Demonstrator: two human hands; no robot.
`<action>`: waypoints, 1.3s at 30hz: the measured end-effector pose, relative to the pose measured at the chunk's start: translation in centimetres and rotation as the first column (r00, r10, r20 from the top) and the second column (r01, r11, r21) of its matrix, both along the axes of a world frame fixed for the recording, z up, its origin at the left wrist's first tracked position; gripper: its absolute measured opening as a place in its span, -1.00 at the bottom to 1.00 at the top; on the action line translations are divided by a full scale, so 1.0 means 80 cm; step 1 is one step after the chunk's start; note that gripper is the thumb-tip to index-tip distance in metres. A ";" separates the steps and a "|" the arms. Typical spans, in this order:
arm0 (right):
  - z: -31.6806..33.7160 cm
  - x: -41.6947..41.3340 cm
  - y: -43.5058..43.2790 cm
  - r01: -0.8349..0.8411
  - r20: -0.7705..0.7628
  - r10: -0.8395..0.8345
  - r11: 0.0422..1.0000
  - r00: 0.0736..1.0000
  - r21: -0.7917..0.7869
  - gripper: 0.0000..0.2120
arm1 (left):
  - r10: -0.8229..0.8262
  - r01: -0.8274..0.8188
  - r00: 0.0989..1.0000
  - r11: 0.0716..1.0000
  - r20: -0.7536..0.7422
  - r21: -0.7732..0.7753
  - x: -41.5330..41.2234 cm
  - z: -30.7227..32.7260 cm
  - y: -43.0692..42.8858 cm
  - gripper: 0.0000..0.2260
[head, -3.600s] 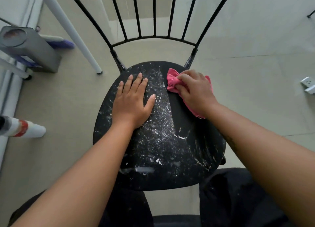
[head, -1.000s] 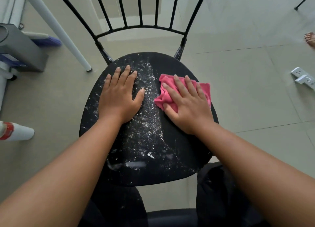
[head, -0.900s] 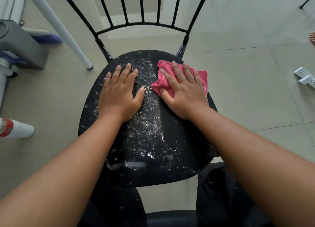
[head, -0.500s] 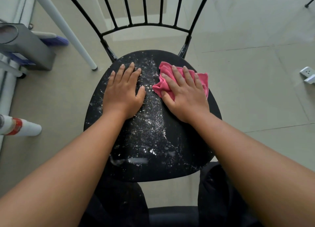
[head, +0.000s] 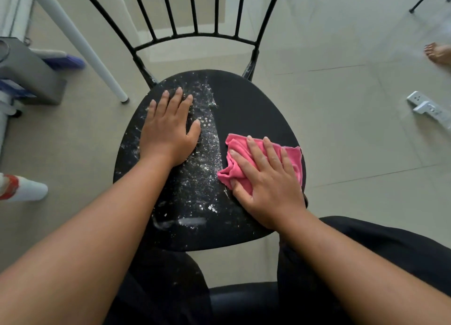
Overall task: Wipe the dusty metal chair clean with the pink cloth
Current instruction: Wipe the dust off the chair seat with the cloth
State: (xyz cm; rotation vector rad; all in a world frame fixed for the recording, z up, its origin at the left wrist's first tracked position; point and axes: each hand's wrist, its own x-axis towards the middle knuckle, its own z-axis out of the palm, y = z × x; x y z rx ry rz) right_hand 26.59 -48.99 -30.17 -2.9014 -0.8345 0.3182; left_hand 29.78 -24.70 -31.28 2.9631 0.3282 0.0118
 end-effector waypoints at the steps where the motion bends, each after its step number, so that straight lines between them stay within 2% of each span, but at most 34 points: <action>1: 0.000 0.018 0.008 0.011 -0.004 -0.011 1.000 1.000 0.003 -0.40 | 0.001 -0.001 1.000 1.000 -0.002 0.003 0.000 0.000 0.001 -0.44; 4: -0.004 0.078 0.040 0.041 -0.002 -0.041 0.999 0.999 0.005 -0.39 | 0.003 -0.002 1.000 1.000 -0.003 0.001 0.001 -0.002 0.001 -0.44; 9: -0.007 0.169 0.099 -0.002 0.035 0.002 1.000 0.999 0.010 -0.39 | 0.007 -0.007 1.000 1.000 0.024 -0.002 0.001 -0.003 0.000 -0.44; 14: -0.008 0.213 0.135 -0.034 0.041 0.032 0.999 0.999 0.038 -0.39 | 0.015 -0.016 0.999 1.000 0.038 0.010 0.001 -0.004 0.000 -0.44; 20: -0.008 0.177 0.113 -0.040 0.043 0.039 0.999 0.998 0.036 -0.41 | 0.013 -0.013 1.000 1.000 0.020 -0.004 0.002 -0.003 0.001 -0.45; 31: 0.003 -0.059 -0.009 0.013 -0.028 -0.013 1.000 1.000 0.002 -0.42 | 0.022 -0.022 1.000 0.999 0.009 -0.033 0.000 0.002 -0.001 -0.45; 35: 0.004 -0.010 0.000 -0.020 -0.040 0.020 1.000 0.999 0.008 -0.37 | 0.012 -0.011 1.000 0.999 0.009 -0.032 0.001 0.001 0.000 -0.46; 39: -0.004 0.098 0.044 0.140 0.000 -0.140 0.990 0.990 0.014 -0.39 | 0.012 -0.011 0.999 1.000 0.030 -0.028 0.002 -0.002 0.001 -0.46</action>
